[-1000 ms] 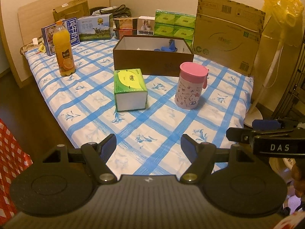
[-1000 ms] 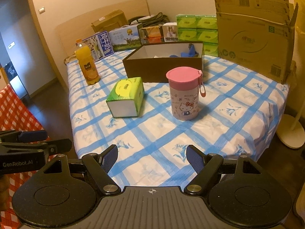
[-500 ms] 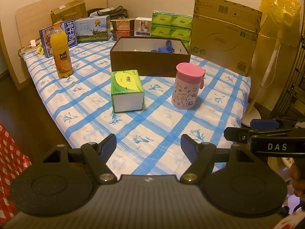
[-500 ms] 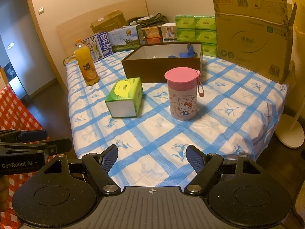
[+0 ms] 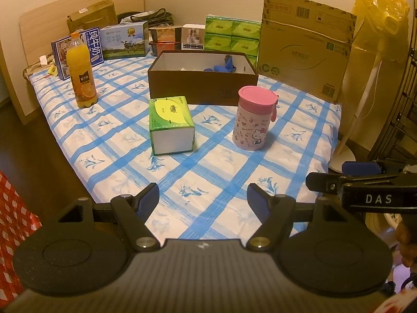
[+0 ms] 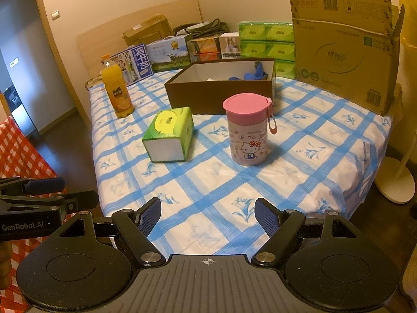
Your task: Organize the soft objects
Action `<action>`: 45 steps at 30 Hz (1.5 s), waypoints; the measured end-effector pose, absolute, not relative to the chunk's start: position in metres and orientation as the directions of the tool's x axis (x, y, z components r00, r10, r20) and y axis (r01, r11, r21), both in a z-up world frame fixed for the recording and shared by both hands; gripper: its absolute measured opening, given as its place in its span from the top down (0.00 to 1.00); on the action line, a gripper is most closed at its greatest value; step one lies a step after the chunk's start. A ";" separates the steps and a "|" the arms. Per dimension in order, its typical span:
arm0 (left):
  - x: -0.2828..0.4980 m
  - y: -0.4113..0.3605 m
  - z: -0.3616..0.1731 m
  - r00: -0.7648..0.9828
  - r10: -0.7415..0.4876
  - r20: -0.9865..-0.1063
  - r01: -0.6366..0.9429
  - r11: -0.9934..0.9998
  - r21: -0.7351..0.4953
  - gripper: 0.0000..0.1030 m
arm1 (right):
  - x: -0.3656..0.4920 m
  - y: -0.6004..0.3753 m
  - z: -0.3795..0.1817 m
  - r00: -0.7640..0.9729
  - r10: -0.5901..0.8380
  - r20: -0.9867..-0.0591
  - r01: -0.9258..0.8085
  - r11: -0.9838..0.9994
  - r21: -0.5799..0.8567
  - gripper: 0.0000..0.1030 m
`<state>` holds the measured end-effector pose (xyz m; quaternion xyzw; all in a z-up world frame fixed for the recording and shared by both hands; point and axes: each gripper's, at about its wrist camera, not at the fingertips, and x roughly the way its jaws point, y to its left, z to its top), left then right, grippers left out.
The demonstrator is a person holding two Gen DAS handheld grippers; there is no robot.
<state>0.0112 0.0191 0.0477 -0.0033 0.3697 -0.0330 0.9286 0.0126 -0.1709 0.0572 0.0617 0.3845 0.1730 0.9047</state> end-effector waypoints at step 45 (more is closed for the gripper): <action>0.013 0.012 0.049 0.726 -0.064 -0.684 0.062 0.998 -0.028 0.30 | 0.014 -0.173 0.057 0.645 0.361 -0.674 -0.265 0.932 0.246 0.24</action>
